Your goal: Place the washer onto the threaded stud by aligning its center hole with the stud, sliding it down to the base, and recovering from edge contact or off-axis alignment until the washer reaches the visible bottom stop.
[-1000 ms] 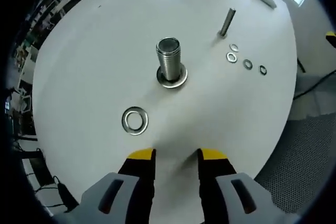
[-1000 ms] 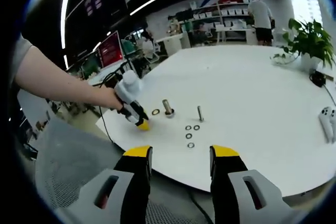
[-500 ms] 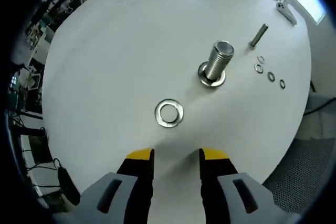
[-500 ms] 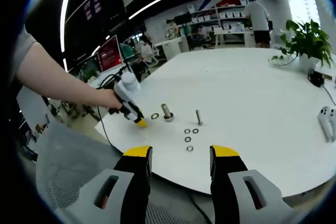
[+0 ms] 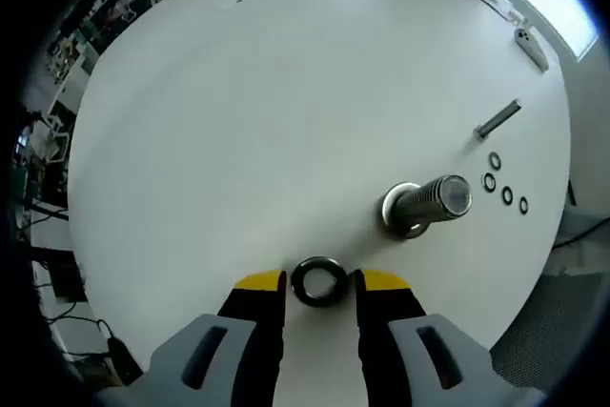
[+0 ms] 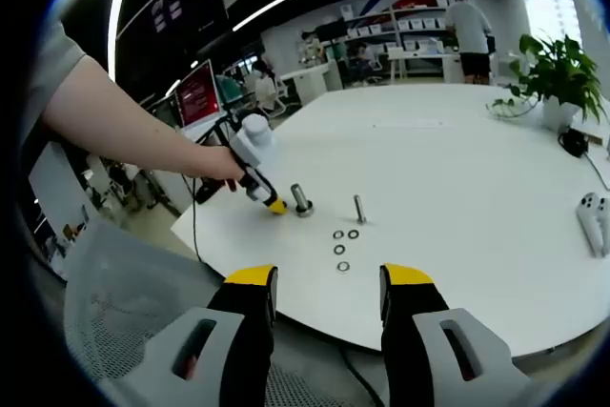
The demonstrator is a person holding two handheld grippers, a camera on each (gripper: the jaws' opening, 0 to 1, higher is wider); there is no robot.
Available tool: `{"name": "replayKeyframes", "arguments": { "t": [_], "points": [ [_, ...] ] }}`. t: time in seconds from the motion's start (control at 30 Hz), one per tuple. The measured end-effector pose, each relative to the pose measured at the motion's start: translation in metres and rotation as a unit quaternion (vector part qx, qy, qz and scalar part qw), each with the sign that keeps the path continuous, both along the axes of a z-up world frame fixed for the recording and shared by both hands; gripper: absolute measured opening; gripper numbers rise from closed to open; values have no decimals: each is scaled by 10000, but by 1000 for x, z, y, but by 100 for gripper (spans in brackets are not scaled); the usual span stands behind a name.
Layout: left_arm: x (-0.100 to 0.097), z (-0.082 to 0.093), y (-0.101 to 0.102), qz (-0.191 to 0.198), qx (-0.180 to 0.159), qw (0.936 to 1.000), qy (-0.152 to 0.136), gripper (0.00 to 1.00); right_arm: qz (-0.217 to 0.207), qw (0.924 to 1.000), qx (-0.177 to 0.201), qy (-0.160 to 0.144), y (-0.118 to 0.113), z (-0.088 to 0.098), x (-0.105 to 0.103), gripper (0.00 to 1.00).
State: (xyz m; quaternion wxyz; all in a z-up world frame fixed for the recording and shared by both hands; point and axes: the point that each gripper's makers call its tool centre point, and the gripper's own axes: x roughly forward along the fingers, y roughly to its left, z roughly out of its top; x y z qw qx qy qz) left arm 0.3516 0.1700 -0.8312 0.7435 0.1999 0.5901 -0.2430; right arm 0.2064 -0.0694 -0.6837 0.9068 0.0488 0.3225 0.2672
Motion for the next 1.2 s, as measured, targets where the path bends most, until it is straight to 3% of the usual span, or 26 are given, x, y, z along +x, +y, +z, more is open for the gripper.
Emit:
{"name": "replayKeyframes", "arguments": {
  "t": [0.27, 0.43, 0.57, 0.73, 0.87, 1.1, 1.2],
  "points": [
    [-6, -1, -2, -218, 160, 9995, 141, 21, -20, 10000, 16, 6, 0, 0, 0, 45],
    [-17, 0, -7, -118, 65, 9998, 113, 21, 5, 10000, 6, 3, 1, 0, 0, 45],
    [-38, -1, -13, -541, 208, 9977, 348, 21, 4, 10000, 5, 4, 1, 0, 0, 45],
    [-58, -1, -23, -651, 186, 9973, 285, 21, 16, 10000, 1, -1, 1, 1, -1, 45],
    [-63, -4, -22, -1019, 215, 9938, 392, 21, 53, 10000, -9, -3, 2, 1, -1, 45],
    [-63, -7, -21, -1131, 211, 9929, 305, 24, 90, 10000, -9, -5, 3, 1, -2, 44],
    [-63, -9, -21, -1414, 281, 9889, 358, 25, 73, 10000, 4, -7, 3, 1, -2, 44]
  ]
}}
